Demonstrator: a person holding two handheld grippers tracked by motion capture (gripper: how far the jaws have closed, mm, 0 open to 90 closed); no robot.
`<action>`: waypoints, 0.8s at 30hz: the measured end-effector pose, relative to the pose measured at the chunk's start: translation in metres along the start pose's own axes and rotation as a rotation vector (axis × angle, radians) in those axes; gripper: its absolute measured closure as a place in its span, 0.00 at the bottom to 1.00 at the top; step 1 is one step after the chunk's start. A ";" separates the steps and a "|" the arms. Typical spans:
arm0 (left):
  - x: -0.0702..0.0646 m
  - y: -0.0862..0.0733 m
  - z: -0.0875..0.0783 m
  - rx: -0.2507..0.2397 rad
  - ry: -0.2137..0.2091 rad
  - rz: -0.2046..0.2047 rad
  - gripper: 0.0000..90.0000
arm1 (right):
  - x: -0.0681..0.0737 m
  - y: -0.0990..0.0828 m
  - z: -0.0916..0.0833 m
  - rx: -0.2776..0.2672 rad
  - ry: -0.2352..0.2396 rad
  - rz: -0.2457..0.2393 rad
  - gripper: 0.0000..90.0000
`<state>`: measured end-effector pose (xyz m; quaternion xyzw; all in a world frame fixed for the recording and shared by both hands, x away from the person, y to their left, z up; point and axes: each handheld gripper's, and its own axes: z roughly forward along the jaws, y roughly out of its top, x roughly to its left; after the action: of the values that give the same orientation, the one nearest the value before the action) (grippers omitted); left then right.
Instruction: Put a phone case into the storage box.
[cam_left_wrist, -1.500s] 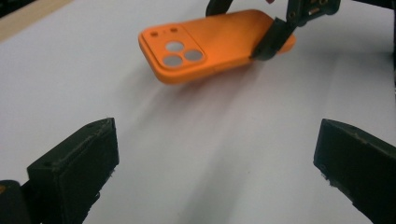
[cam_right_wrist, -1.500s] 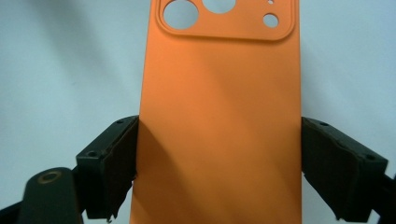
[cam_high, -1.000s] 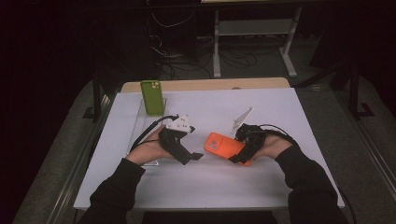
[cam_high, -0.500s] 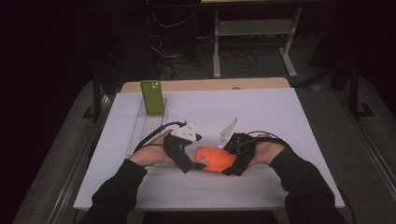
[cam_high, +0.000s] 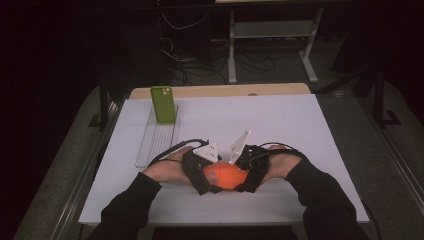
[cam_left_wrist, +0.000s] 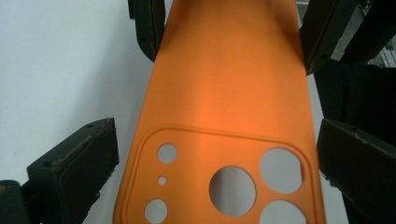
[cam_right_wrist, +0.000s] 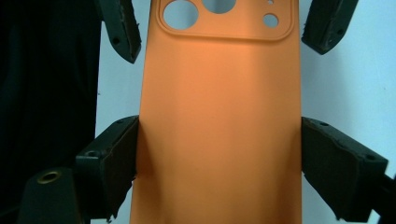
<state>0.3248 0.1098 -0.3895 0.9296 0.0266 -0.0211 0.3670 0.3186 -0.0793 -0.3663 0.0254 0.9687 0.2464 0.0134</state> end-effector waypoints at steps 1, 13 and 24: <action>0.001 0.000 0.000 0.002 -0.002 0.001 0.00 | 0.000 0.000 0.000 -0.001 0.000 0.000 0.17; -0.003 0.001 0.003 0.000 -0.015 0.021 0.11 | -0.001 -0.001 -0.003 -0.011 0.011 -0.007 0.17; -0.004 0.003 0.003 0.009 -0.036 0.029 0.17 | 0.001 -0.002 -0.004 -0.011 0.014 -0.030 0.16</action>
<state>0.3212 0.1058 -0.3896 0.9309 0.0066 -0.0329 0.3636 0.3171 -0.0829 -0.3641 0.0092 0.9677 0.2516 0.0104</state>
